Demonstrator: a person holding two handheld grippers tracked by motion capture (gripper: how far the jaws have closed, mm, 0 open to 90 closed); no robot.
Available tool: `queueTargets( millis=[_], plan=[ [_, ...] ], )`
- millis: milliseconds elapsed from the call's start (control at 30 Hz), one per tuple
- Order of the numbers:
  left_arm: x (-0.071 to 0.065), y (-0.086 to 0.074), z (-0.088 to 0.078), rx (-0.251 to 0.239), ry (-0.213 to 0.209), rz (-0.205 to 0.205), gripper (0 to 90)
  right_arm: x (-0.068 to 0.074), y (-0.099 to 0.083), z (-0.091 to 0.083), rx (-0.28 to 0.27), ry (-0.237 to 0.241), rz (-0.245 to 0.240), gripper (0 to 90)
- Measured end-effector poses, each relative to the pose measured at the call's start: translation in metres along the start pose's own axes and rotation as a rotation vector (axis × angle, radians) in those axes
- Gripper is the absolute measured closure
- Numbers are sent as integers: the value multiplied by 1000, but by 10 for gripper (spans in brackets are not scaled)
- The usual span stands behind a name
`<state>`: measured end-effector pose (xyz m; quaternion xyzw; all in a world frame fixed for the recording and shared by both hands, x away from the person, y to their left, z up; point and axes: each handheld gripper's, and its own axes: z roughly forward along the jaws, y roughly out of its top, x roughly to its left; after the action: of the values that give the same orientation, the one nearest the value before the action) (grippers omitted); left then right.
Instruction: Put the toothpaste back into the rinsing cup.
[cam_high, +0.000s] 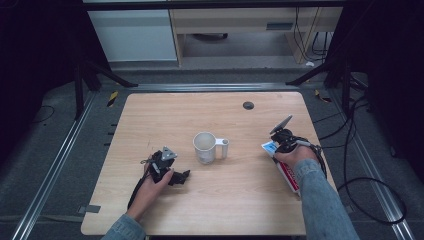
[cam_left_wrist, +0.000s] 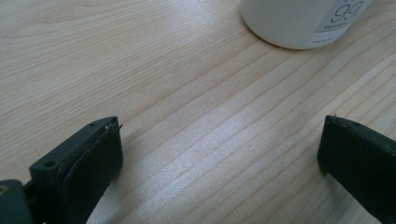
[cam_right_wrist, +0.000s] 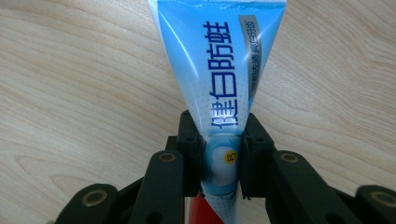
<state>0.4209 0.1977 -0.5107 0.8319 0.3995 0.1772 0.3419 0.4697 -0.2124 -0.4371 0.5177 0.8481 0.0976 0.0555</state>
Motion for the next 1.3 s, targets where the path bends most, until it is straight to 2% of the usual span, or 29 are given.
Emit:
queueTargets(
  millis=[100, 367, 500, 667, 767, 1000, 1300],
  plan=[
    [0, 0, 0, 0, 0, 0, 0, 0, 1, -5, 7, -22, -4, 734],
    [-1, 0, 0, -2, 1, -2, 0, 0, 5, -23, -36, -5, -2, 734],
    [-1, 0, 0, -2, 2, -3, 0, 1, 6, -36, -98, 26, 14, 735],
    [-1, 0, 0, -3, 1, -4, 0, 5, 7, -49, -150, 46, 14, 736],
    [-1, 0, 0, -3, 1, -4, 0, 6, 8, -52, -176, 56, 12, 737],
    [-1, 0, 1, -3, 1, -4, 0, 11, 10, -54, -193, 86, 5, 738],
    [-1, 0, 0, -2, 1, -3, 0, 19, 8, -58, -259, 131, -16, 739]
  ],
)
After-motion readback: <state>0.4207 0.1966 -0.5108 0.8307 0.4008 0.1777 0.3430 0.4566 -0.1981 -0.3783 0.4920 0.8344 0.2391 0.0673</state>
